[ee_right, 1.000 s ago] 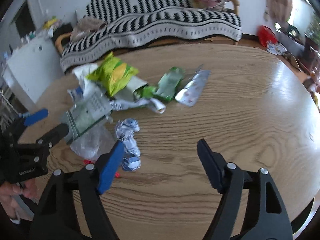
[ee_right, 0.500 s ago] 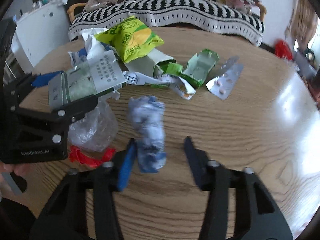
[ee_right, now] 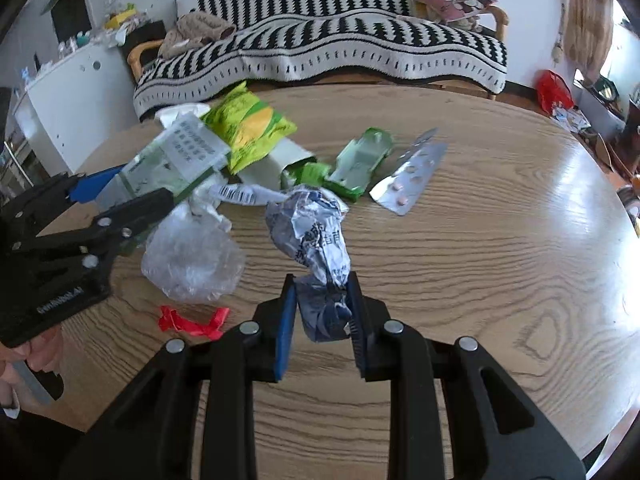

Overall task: Collect trash
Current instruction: 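Grasp the white-green carton with the left tool while the right tool grasps crumpled foil, then carry both items over the bin and open both tools to drop them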

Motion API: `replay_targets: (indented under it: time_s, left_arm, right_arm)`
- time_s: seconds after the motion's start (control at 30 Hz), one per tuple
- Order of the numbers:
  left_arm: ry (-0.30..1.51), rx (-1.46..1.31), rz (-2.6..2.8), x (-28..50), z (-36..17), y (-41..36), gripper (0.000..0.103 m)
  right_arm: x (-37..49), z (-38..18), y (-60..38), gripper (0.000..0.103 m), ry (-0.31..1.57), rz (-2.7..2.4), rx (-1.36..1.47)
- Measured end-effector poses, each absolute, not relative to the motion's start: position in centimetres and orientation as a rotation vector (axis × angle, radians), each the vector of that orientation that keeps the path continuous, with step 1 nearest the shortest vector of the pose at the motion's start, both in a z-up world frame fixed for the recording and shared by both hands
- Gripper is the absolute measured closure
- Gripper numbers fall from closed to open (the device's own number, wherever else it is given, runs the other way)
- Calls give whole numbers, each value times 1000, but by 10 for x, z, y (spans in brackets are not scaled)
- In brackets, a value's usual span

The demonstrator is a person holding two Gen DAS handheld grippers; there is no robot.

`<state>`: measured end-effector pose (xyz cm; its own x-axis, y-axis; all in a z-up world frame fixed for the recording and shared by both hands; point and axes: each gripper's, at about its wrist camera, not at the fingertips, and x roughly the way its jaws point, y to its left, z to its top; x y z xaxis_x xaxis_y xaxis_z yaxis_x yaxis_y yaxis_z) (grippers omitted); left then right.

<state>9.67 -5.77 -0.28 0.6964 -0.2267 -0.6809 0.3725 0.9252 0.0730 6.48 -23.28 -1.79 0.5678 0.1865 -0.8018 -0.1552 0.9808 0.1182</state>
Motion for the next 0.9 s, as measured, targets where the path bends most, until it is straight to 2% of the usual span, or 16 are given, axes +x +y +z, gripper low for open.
replay_targets:
  time_s: [0.17, 0.37, 0.9]
  left_arm:
    - [710, 182, -338, 89, 11, -66, 44]
    - [702, 200, -395, 78, 17, -111, 44]
    - [716, 260, -747, 1, 11, -346, 44]
  right_arm:
    - [54, -4, -255, 78, 921, 173, 72]
    - [32, 12, -300, 78, 887, 106, 107]
    - [-111, 26, -550, 78, 806, -352, 261]
